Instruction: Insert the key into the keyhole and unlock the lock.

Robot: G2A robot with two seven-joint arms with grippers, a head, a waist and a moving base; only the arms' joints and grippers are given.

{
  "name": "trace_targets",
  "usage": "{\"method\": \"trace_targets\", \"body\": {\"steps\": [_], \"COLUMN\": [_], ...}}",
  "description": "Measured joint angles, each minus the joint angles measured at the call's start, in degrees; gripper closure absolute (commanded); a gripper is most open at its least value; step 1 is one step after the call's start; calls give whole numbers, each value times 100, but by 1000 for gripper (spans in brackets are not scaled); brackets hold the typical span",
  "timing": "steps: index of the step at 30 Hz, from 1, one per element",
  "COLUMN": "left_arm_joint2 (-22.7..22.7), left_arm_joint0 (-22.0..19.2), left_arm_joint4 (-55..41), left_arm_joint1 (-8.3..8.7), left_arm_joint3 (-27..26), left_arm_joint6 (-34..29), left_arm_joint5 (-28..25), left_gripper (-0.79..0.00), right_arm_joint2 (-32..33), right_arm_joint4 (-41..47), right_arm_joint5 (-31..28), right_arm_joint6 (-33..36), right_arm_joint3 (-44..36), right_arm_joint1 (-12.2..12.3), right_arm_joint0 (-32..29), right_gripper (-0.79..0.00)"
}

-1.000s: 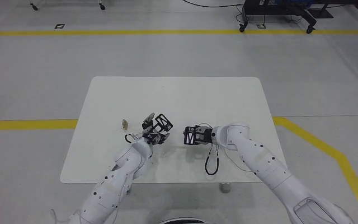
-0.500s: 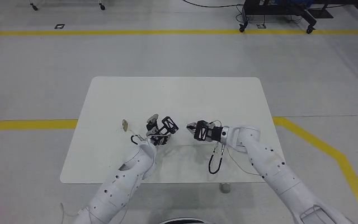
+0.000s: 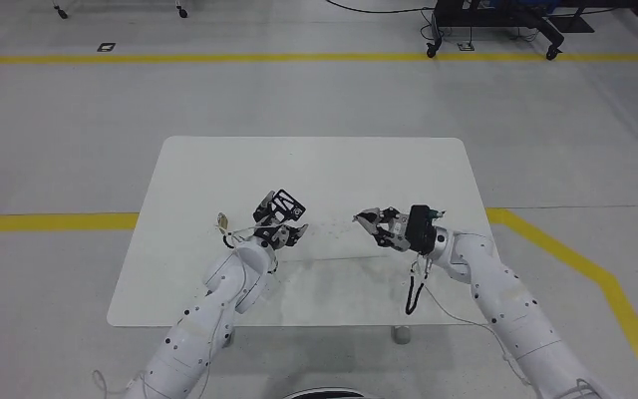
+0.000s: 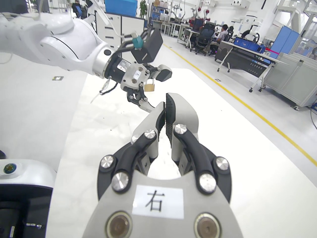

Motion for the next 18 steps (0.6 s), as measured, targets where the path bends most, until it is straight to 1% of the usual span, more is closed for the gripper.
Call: {"method": "trace_targets", "body": {"steps": [3, 8, 10, 11, 12, 14, 16, 18], "left_arm_joint2": [-1, -23, -150, -265, -498, -938, -1449, -1928], "left_arm_joint0": [0, 18, 163, 241, 327, 416, 516, 583], "left_arm_joint4": [-5, 11, -95, -295, -724, -1554, -2589, -3675], "left_arm_joint1": [0, 0, 3, 12, 38, 94, 166, 231], "left_arm_joint3": [-1, -7, -27, -49, -54, -47, -12, 219], "left_arm_joint6": [0, 39, 380, 620, 948, 1350, 1754, 2027], "left_arm_joint5": [0, 38, 261, 276, 127, -444, -1424, -2396], "left_gripper": [-785, -785, -785, -785, -785, -785, -785, -785], "right_arm_joint2": [123, 122, 121, 110, 80, 7, -120, -280], "right_arm_joint4": [-189, -187, -185, -164, -72, 169, 556, 1017], "right_arm_joint5": [186, 193, 192, 184, 166, 94, -110, -344], "right_arm_joint6": [130, 136, 136, 145, 194, 322, 435, 543], "right_arm_joint3": [-55, -61, -61, -71, -80, -68, 1, 129], "right_arm_joint1": [44, 44, 43, 41, 31, 4, -41, -99], "right_arm_joint0": [-141, -142, -142, -148, -147, -91, 38, 205], "right_gripper": [0, 0, 0, 0, 0, 0, 0, 0]}}
